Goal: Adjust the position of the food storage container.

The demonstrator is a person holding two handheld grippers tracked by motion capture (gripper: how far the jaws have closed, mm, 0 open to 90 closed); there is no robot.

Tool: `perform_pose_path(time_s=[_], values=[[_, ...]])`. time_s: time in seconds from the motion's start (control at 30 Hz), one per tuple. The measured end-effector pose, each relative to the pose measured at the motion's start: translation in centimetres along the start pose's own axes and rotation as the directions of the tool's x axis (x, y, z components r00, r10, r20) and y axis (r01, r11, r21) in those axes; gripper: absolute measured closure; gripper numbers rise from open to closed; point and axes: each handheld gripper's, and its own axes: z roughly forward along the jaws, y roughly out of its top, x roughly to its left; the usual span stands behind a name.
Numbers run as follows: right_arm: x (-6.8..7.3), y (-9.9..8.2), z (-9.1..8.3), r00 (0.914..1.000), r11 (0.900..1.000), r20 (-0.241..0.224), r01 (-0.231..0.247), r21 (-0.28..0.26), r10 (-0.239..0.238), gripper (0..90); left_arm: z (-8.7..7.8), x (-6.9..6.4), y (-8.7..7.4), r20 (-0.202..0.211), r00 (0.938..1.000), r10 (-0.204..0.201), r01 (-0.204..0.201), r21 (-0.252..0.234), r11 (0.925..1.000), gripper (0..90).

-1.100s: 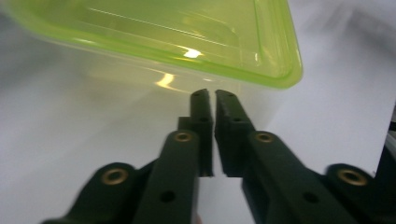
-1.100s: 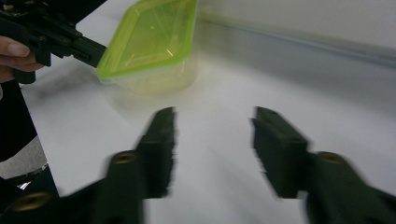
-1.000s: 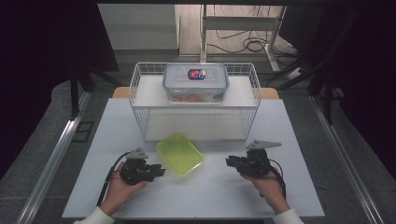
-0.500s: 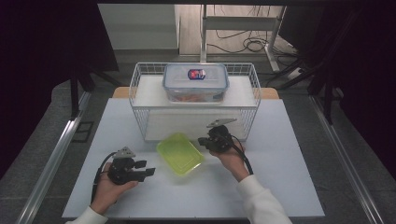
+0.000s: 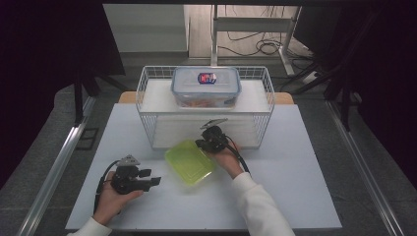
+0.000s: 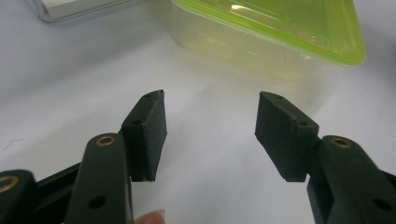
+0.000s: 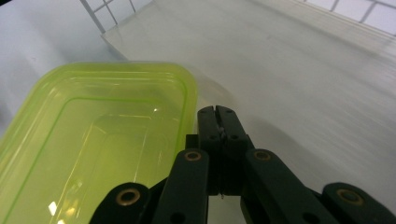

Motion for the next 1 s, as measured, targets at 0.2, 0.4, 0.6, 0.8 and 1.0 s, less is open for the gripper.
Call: perform_pose_path(time_s=[0.2, 0.4, 0.6, 0.8, 1.0], values=[[0.9, 0.5, 0.7, 0.9977, 0.9985, -0.041, 0.055, 0.01, -0.054, 89.5, -0.3, 0.6, 0.0, -0.005, 0.9999, -0.011, 0.011, -0.007, 0.9999, 43.2], [2.4, 0.5, 1.0, 0.9838, 0.9897, -0.112, 0.142, 0.014, -0.14, 89.5, -2.1, 2.0, -0.1, -0.025, 0.9985, -0.049, 0.047, -0.061, 0.997, 43.5], [4.3, 0.5, 1.4, 0.956, 0.9729, -0.19, 0.231, 0.015, -0.224, 89.5, -3.7, 3.2, -0.1, -0.034, 0.9952, -0.092, 0.087, -0.116, 0.9894, 43.7], [5.4, 0.5, 1.8, 0.9426, 0.9705, -0.243, 0.24, 0.019, -0.229, 89.5, -3.6, 3.4, -0.1, -0.039, 0.9948, -0.094, 0.089, -0.112, 0.9897, 43.7], [5.7, 0.5, 1.4, 0.9449, 0.9704, -0.234, 0.24, 0.022, -0.229, 89.5, -3.6, 3.4, -0.1, -0.044, 0.9948, -0.092, 0.086, -0.108, 0.9904, 43.7]])
